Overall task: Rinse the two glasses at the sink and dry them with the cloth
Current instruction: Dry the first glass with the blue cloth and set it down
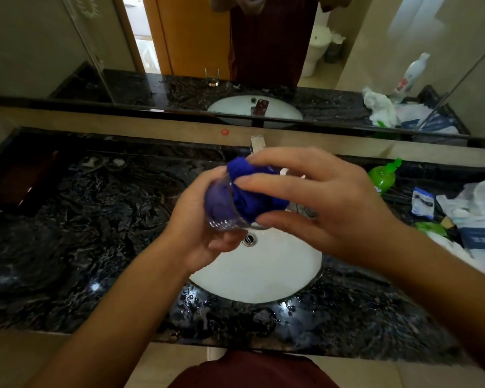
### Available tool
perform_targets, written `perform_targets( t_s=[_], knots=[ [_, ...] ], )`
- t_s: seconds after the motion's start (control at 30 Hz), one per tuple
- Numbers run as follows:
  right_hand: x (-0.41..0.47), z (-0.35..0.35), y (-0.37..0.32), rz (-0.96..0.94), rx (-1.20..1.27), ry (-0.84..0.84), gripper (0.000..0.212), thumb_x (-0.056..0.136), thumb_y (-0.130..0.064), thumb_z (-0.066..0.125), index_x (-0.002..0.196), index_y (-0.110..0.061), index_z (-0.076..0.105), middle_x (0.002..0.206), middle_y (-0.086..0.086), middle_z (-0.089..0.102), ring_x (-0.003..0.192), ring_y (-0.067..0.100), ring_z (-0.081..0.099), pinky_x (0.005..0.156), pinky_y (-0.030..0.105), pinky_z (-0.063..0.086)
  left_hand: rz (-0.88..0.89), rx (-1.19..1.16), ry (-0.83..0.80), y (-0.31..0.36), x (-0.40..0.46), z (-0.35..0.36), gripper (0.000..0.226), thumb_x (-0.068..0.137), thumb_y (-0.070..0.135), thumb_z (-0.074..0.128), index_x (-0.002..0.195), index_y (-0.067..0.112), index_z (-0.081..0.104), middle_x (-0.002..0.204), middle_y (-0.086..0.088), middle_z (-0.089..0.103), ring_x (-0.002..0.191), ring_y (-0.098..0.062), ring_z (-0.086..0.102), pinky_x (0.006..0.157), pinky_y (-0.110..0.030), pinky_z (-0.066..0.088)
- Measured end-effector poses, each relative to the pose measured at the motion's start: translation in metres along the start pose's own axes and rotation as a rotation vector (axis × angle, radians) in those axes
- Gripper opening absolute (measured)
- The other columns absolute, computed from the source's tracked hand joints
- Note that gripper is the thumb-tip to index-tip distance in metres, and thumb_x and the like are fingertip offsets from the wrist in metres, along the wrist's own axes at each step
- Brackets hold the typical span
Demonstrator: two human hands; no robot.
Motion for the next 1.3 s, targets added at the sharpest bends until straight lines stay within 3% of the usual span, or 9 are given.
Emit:
perform_targets(
  t_s=[0.17,0.4,0.57,0.7,0.8,0.93,1.1,1.2,1.3],
  knots=[
    [-0.002,-0.008,0.016,0.150,-0.033,0.152,0.031,0.092,-0.034,0.077,0.114,-0.013,0.075,0.113,0.004,0.072,0.086,-0.005,0.044,0.073,0.024,0.050,-0.036,-0.059,-0.009,-0.007,0.002,0.005,0.043,0.100,0.051,0.042,0.103,0.012,0.061,0.080,-0.015,0.050,0.036,-0.014,0.039,0.032,-0.014,0.018],
    [-0.014,0.018,0.018,0.158,0.313,-0.122,0.044,0.107,-0.030,0.053,0.150,-0.028,0.048,0.153,-0.011,0.050,0.124,0.017,0.065,0.093,0.031,0.057,0.094,0.078,0.171,0.011,0.000,-0.007,0.055,0.103,0.054,0.042,0.114,0.004,0.061,0.057,-0.009,0.051,0.032,-0.014,0.036,0.033,-0.015,0.021],
    [-0.011,0.020,0.028,0.175,0.025,-0.019,0.044,0.097,-0.039,0.063,0.139,-0.023,0.064,0.121,-0.006,0.075,0.090,0.009,0.071,0.071,0.035,0.059,0.164,0.239,0.307,0.013,-0.005,-0.002,0.053,0.105,0.053,0.042,0.086,0.009,0.064,0.057,-0.007,0.057,0.035,-0.014,0.044,0.032,-0.015,0.030],
    [-0.013,0.030,0.033,0.440,0.295,0.155,0.026,0.095,-0.031,0.073,0.111,-0.011,0.074,0.080,-0.009,0.074,0.061,-0.009,0.059,0.062,0.009,0.042,0.546,0.485,0.417,0.037,-0.019,0.006,0.038,0.106,0.046,0.040,0.084,0.026,0.064,0.069,0.004,0.063,0.057,-0.012,0.058,0.045,-0.020,0.043],
    [-0.015,0.047,0.036,0.804,0.850,0.198,0.012,0.097,-0.025,0.071,0.089,-0.017,0.074,0.065,-0.004,0.069,0.055,0.005,0.061,0.051,0.017,0.043,0.980,0.653,0.381,0.055,-0.035,0.015,0.025,0.104,0.033,0.038,0.095,0.022,0.059,0.080,0.009,0.063,0.064,-0.012,0.057,0.054,-0.026,0.046],
    [-0.026,0.070,0.017,1.138,1.346,0.089,0.040,0.097,-0.022,0.063,0.057,-0.022,0.069,0.042,-0.004,0.041,0.032,0.008,0.025,0.041,0.024,0.011,1.435,0.852,0.148,0.058,-0.049,0.025,0.043,0.107,0.042,0.038,0.107,0.003,0.056,0.092,-0.008,0.056,0.075,-0.018,0.054,0.068,-0.028,0.046],
    [-0.020,0.024,0.012,0.835,0.971,0.075,0.018,0.102,-0.025,0.059,0.101,-0.028,0.077,0.059,-0.005,0.064,0.043,0.012,0.051,0.042,0.023,0.040,0.991,0.560,0.316,0.059,-0.025,-0.005,0.030,0.103,0.043,0.035,0.101,0.025,0.059,0.094,0.006,0.062,0.077,-0.017,0.062,0.060,-0.032,0.050],
    [-0.017,-0.014,0.003,0.436,0.320,0.139,0.034,0.097,-0.016,0.064,0.130,-0.020,0.067,0.122,-0.005,0.071,0.086,0.014,0.069,0.070,0.033,0.055,0.484,0.077,0.343,0.036,-0.003,-0.016,0.048,0.099,0.056,0.040,0.106,0.016,0.063,0.079,-0.004,0.059,0.057,-0.014,0.051,0.041,-0.020,0.037],
    [-0.014,-0.013,0.004,0.218,0.168,0.027,0.032,0.101,-0.016,0.060,0.132,-0.020,0.068,0.146,-0.003,0.059,0.126,0.014,0.063,0.098,0.036,0.054,0.233,0.033,0.166,0.023,0.007,-0.008,0.052,0.104,0.056,0.037,0.116,0.010,0.059,0.073,-0.008,0.051,0.041,-0.013,0.037,0.033,-0.016,0.026]
  ],
)
Point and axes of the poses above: each hand's wrist, its own x-axis towards the middle knuckle, its own z-axis out of the palm, y = z × x, the point moved 7 cm from there along x, towards the middle knuckle
